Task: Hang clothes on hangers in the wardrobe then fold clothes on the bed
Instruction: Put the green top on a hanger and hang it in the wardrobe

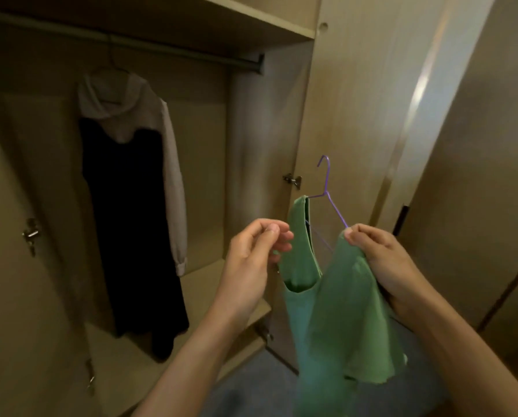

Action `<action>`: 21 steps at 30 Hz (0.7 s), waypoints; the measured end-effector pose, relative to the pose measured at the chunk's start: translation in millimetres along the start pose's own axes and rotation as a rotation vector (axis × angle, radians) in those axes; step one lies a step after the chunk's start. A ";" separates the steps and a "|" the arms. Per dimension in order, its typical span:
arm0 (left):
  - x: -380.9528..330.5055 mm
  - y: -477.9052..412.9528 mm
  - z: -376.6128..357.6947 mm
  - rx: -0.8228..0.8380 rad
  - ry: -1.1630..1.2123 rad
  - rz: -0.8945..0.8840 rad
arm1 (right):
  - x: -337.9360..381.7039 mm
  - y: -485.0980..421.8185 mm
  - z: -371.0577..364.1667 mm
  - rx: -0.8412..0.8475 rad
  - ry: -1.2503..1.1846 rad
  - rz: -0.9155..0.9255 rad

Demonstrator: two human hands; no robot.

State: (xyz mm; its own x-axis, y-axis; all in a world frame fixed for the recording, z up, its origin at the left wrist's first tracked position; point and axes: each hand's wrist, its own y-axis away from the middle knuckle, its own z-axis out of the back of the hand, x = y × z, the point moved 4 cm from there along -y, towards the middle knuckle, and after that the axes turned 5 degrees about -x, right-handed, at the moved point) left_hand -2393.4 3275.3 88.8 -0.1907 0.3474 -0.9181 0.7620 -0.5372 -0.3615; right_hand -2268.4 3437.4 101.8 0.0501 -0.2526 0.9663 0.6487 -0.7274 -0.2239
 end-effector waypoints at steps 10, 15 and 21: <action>10.4 -137.7 12.7 -0.130 0.058 -0.174 | 11.2 -167.8 -49.3 0.176 0.006 0.142; 3.9 -192.0 22.9 -0.164 -0.007 -0.221 | 42.3 -244.7 -77.0 0.227 -0.015 0.216; -11.7 -253.2 45.6 -0.281 -0.121 -0.244 | 92.2 -341.4 -135.2 0.334 -0.003 0.257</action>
State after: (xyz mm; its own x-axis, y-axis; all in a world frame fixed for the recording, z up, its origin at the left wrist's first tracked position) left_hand -2612.3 3372.2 183.7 -0.4462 0.3367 -0.8292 0.8216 -0.2131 -0.5287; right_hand -2588.0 3576.3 250.2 0.2441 -0.3963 0.8851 0.8252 -0.3945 -0.4042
